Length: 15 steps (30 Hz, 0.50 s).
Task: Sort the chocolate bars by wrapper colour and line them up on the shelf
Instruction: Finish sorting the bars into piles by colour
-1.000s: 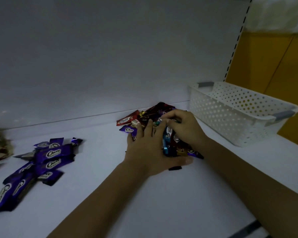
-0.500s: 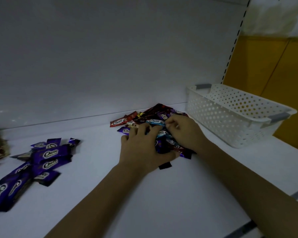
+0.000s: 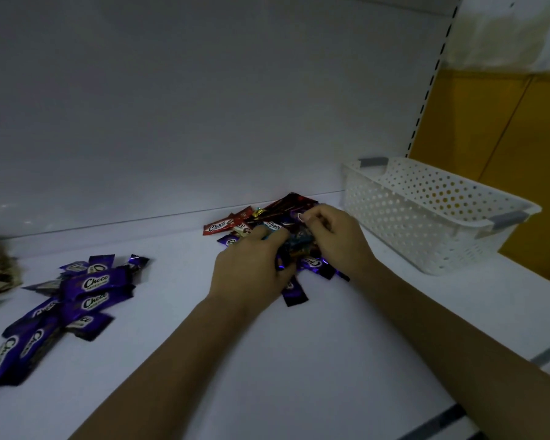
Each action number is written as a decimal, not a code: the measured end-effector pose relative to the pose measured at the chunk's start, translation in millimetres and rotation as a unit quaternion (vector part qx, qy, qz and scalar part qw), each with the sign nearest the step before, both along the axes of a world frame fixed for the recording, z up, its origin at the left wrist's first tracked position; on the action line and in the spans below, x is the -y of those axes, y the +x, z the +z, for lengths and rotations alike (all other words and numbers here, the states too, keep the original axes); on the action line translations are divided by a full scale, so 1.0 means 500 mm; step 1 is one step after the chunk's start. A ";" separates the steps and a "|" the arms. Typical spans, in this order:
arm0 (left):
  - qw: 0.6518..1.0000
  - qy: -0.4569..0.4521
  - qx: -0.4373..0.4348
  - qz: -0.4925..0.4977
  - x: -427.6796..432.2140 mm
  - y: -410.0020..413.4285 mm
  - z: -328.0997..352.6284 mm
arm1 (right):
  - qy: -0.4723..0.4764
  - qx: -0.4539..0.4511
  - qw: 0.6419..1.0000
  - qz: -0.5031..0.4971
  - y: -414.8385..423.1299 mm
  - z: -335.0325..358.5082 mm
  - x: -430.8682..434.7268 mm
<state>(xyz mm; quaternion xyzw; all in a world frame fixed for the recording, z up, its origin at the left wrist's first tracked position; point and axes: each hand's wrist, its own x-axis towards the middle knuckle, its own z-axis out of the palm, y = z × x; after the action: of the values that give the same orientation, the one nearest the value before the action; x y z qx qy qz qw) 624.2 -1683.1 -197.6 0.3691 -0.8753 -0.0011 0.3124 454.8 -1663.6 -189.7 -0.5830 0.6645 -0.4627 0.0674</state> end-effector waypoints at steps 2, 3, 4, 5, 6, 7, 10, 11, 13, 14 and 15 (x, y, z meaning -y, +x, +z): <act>0.997 0.024 -0.075 0.022 0.002 0.007 0.000 | -0.002 -0.012 1.000 -0.012 -0.001 -0.003 -0.002; 0.992 0.047 -0.111 0.032 0.004 0.010 -0.001 | -0.002 -0.020 1.000 -0.016 -0.002 -0.006 -0.002; 0.984 0.083 -0.150 0.037 0.006 0.013 -0.001 | -0.002 -0.030 0.999 -0.020 -0.003 -0.010 -0.002; 0.970 0.134 -0.201 0.033 0.009 0.017 0.000 | -0.003 -0.043 0.999 -0.023 -0.004 -0.012 -0.003; 0.945 0.196 -0.261 0.018 0.010 0.020 0.002 | -0.006 -0.055 0.998 -0.026 -0.006 -0.014 -0.002; 0.912 0.253 -0.322 -0.003 0.012 0.023 0.005 | -0.011 -0.066 0.997 -0.026 -0.008 -0.015 -0.001; 0.838 0.337 -0.429 -0.030 0.013 0.031 0.018 | -0.018 -0.094 0.995 -0.024 -0.014 -0.018 0.000; 0.825 0.348 -0.444 -0.029 0.011 0.034 0.023 | -0.012 -0.101 0.995 -0.023 -0.017 -0.019 0.001; 0.803 0.371 -0.466 -0.029 -0.004 0.044 0.031 | -0.002 -0.113 0.993 -0.017 -0.020 -0.021 0.000; 0.794 0.379 -0.474 -0.031 -0.013 0.052 0.034 | -0.005 -0.124 0.992 -0.015 -0.020 -0.020 -0.002; 0.790 0.383 -0.479 -0.031 -0.023 0.062 0.038 | -0.016 -0.144 0.989 -0.015 -0.019 -0.016 -0.004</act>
<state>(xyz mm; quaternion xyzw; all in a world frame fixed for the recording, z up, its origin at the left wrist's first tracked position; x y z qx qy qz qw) 655.3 -1671.5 -178.5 0.3833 -0.5528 -0.5222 0.5242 445.4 -1661.3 -197.8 -0.6346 0.6684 -0.3854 -0.0446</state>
